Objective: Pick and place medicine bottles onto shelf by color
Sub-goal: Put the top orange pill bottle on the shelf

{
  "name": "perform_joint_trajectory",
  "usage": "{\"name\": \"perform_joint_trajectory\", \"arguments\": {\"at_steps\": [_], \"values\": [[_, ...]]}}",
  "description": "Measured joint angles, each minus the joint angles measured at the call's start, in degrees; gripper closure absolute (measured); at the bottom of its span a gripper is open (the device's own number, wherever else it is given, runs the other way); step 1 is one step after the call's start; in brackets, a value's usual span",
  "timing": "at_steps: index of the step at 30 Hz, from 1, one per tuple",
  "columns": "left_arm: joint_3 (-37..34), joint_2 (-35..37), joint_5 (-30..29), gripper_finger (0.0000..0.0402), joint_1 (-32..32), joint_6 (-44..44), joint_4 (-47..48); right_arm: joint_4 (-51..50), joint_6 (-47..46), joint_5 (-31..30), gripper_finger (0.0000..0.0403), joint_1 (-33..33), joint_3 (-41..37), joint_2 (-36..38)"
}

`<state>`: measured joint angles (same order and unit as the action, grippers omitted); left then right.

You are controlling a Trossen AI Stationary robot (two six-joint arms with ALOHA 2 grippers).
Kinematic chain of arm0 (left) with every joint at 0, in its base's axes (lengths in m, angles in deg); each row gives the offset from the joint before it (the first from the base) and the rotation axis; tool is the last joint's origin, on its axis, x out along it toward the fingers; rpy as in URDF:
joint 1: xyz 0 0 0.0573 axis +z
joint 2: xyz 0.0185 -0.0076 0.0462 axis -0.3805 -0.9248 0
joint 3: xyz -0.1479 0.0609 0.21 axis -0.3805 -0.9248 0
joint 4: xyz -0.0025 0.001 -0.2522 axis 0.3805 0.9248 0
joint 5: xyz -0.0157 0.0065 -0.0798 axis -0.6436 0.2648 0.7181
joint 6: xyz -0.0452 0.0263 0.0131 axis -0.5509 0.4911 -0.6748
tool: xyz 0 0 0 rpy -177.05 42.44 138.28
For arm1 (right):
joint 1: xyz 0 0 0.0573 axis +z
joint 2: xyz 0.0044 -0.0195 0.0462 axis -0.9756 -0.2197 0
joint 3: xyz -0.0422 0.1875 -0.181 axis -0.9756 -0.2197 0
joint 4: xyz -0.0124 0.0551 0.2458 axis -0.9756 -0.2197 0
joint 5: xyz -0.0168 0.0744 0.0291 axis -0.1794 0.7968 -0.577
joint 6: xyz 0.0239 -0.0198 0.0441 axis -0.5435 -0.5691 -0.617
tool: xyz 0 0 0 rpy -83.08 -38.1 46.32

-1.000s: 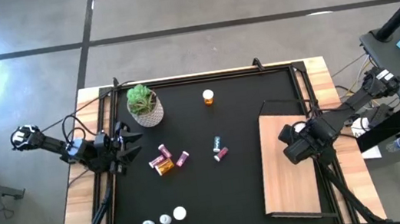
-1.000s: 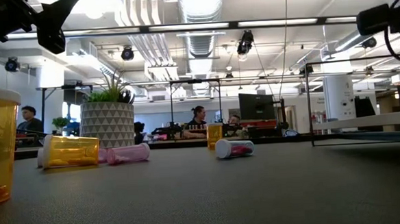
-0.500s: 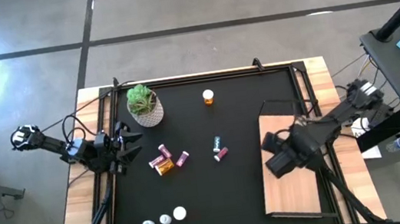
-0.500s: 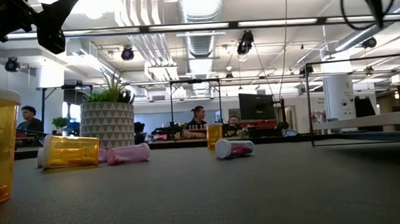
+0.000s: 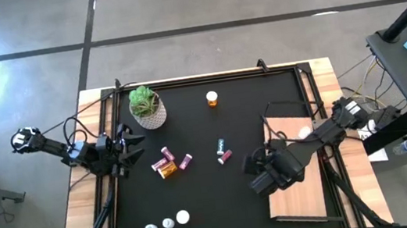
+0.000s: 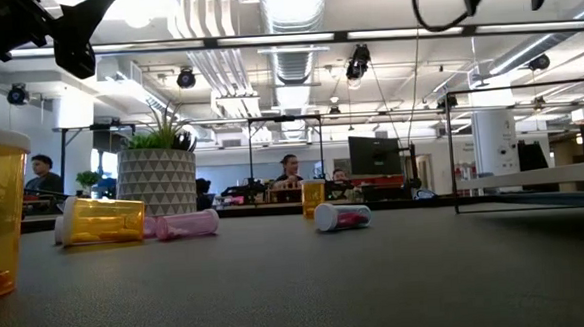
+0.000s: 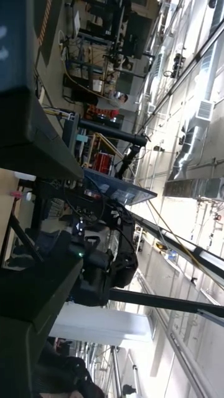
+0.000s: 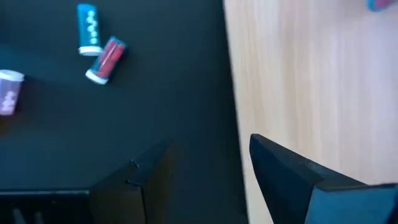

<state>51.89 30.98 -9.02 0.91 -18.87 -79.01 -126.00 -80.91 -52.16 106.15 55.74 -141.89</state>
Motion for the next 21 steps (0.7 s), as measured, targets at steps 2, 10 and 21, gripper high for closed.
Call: {"name": "perform_joint_trajectory", "arguments": {"at_steps": [2,10,21], "values": [[0.00,0.00,0.01,0.0202,0.00,0.00,0.00,-0.05,-0.04,-0.68,0.0202,-0.02,0.96,-0.61],[0.00,0.00,0.01,0.0202,0.00,0.00,0.00,-0.09,-5.98,-3.44,0.0202,-3.34,0.64,-0.20],[0.00,0.00,-0.01,0.0202,0.00,0.02,0.00,5.08,10.50,-3.42,0.0202,-18.69,0.91,-0.10]]}}
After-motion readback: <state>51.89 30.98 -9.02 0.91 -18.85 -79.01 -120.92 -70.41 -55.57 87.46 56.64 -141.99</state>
